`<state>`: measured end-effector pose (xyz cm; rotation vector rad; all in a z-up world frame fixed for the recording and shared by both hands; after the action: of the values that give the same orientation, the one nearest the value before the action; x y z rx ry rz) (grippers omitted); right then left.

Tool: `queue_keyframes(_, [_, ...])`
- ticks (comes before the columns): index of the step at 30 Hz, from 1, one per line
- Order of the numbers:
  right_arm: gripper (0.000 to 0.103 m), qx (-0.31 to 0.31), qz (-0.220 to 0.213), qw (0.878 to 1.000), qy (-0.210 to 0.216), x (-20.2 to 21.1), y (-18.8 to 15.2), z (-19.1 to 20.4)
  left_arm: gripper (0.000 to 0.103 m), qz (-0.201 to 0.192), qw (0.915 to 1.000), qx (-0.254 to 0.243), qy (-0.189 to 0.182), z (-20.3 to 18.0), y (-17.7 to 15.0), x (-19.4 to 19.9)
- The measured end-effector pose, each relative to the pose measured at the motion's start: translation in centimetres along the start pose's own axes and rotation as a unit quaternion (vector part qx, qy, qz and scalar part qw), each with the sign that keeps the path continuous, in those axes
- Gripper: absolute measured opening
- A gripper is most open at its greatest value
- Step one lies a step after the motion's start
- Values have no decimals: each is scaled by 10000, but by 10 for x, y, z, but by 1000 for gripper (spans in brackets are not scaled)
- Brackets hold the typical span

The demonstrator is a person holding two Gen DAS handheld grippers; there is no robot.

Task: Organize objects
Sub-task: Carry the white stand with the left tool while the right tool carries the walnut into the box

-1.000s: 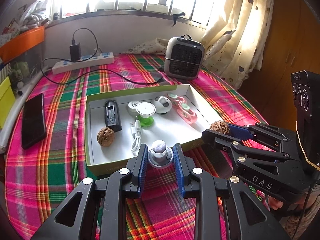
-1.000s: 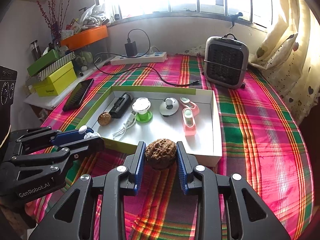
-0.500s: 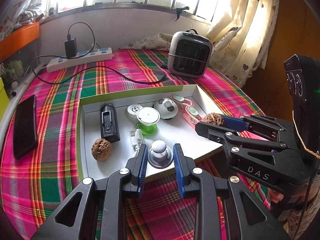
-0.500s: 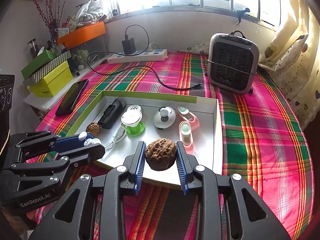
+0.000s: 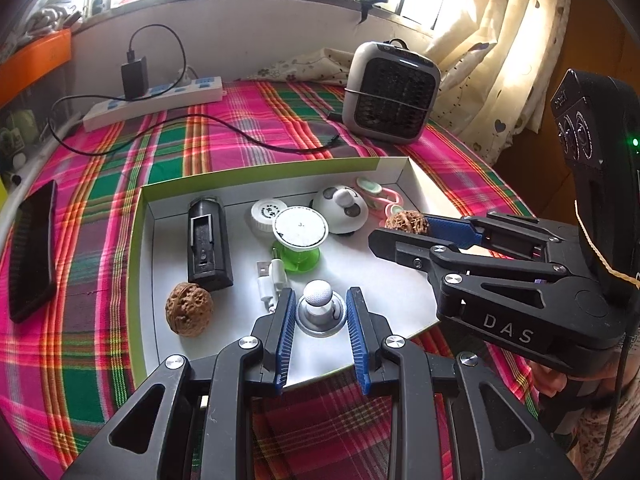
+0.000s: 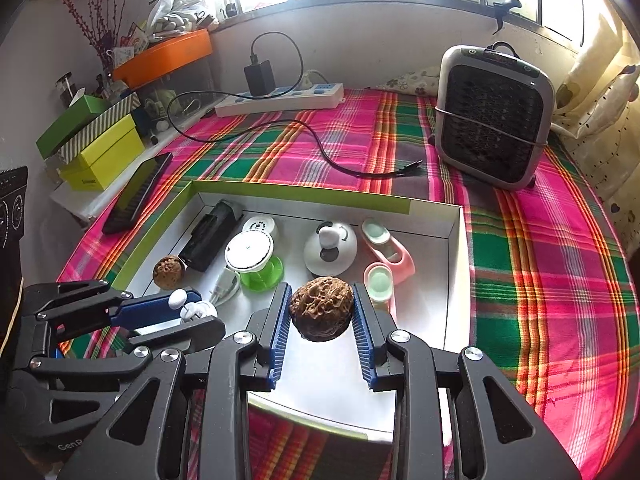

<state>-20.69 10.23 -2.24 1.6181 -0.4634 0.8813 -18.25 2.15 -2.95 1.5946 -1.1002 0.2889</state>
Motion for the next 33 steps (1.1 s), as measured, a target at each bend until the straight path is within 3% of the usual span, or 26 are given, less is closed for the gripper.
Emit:
queue_keyframes(7, [31,94,132,9998,121,-12,2,2,24,104,9999,35,18,4,0,-10])
queue_keyframes(33, [31,451,75,9986,-280,-24,3,0,24,172,9998,83,98,10,1,-19])
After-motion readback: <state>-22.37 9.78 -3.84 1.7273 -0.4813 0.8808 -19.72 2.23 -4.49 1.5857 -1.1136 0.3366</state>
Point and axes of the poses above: each gripper's, at about its wrist camera, not at the fingertips, and x roughly against the way its jaws point, z to its left, y to its top, the point moved 7 cm from there along -x, roughly the way its jaws point, and after that the axes turned 13 degrees about -y, right-handed, at the moved point
